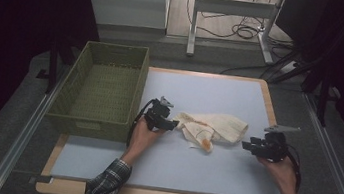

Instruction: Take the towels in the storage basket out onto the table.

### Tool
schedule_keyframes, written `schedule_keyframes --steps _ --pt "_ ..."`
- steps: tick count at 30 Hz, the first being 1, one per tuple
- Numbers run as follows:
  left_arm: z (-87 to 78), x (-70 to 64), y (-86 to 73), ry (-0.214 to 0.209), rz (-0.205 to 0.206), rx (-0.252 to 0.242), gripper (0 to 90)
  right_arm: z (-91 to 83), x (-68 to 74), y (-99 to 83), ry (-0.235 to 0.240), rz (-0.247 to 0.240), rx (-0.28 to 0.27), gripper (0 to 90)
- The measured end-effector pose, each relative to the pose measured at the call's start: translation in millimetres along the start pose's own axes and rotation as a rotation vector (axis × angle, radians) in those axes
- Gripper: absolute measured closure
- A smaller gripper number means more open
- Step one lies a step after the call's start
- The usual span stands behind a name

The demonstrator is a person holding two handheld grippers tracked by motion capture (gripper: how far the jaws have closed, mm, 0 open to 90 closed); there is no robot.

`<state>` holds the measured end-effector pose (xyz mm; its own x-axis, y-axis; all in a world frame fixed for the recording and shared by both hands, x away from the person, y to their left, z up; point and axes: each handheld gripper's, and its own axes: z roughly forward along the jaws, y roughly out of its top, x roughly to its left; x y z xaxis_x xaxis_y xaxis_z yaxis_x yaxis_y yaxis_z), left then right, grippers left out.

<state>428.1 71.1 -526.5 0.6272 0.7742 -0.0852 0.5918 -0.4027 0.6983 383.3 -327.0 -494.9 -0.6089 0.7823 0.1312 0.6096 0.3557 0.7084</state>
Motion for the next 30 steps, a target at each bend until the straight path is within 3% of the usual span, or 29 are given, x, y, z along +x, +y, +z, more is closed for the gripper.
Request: schedule_keyframes --steps 4,6,7,8,9,10,11,12,13,15,18,19,23,24,26,27,28,29,30 --pt "7.3 1.7 -3.2 0.009 0.008 0.013 40.5 13.7 5.0 2.2 0.011 -0.015 0.003 50.6" --pt "9.0 2.3 -4.0 0.005 0.007 -0.007 41.3 23.0 6.0 4.6 0.032 -0.019 0.001 55.4" --pt "10.0 1.4 -2.8 0.003 0.012 -0.008 44.9 27.9 6.2 6.3 0.037 -0.025 -0.006 68.6" --pt "10.0 1.4 -2.8 0.003 0.012 -0.008 48.3 27.9 6.2 6.3 0.037 -0.025 -0.006 68.6" --pt "10.8 -0.2 -1.9 0.004 0.016 -0.011 54.5 31.9 6.9 8.4 0.046 -0.034 -0.018 81.6" --pt "10.8 -0.2 -1.9 0.004 0.016 -0.011 59.6 31.9 6.9 8.4 0.046 -0.034 -0.018 81.6" --pt "10.5 -0.9 -1.2 -0.018 0.012 -0.009 68.7 32.3 9.5 11.2 0.046 -0.053 -0.029 87.5" --pt "10.5 -0.9 -1.2 -0.018 0.012 -0.009 79.5 32.3 9.5 11.2 0.046 -0.053 -0.029 87.5" --pt "9.8 -1.9 -0.5 -0.045 0.009 0.001 86.7 27.2 13.7 15.6 0.035 -0.067 -0.037 88.2" --pt "8.0 -4.0 1.0 -0.035 0.020 0.015 88.4 17.9 18.2 21.0 0.021 -0.076 -0.039 88.2" --pt "2.8 -5.9 2.7 -0.024 0.030 -0.002 88.9 6.3 20.8 25.8 0.002 -0.086 -0.054 88.5" --pt "-5.3 -7.4 6.7 -0.004 0.026 -0.036 89.0 -8.2 20.6 32.2 -0.013 -0.092 -0.078 88.7" --pt "-21.2 -9.4 22.3 0.044 0.032 -0.084 89.2 -28.9 15.0 50.4 -0.054 -0.100 -0.110 88.8" --pt "-21.2 -9.4 22.3 0.044 0.032 -0.084 89.3 -28.9 15.0 50.4 -0.054 -0.100 -0.110 88.8" --pt "-23.9 -5.8 34.3 0.103 0.042 -0.089 89.3 -35.7 8.8 67.0 -0.082 -0.095 -0.125 88.7" --pt "-21.1 1.6 44.2 0.174 0.038 -0.080 89.2 -35.1 2.0 82.3 -0.118 -0.093 -0.135 88.1" --pt "-17.9 8.0 48.7 0.207 0.024 -0.060 88.6 -31.8 -3.4 90.8 -0.143 -0.087 -0.129 85.9" --pt "-14.5 14.1 51.5 0.211 -0.003 -0.047 87.1 -26.7 -10.2 98.0 -0.158 -0.067 -0.110 78.3" --pt "-14.5 14.1 51.5 0.211 -0.003 -0.047 81.4 -26.7 -10.2 98.0 -0.158 -0.067 -0.110 78.3"
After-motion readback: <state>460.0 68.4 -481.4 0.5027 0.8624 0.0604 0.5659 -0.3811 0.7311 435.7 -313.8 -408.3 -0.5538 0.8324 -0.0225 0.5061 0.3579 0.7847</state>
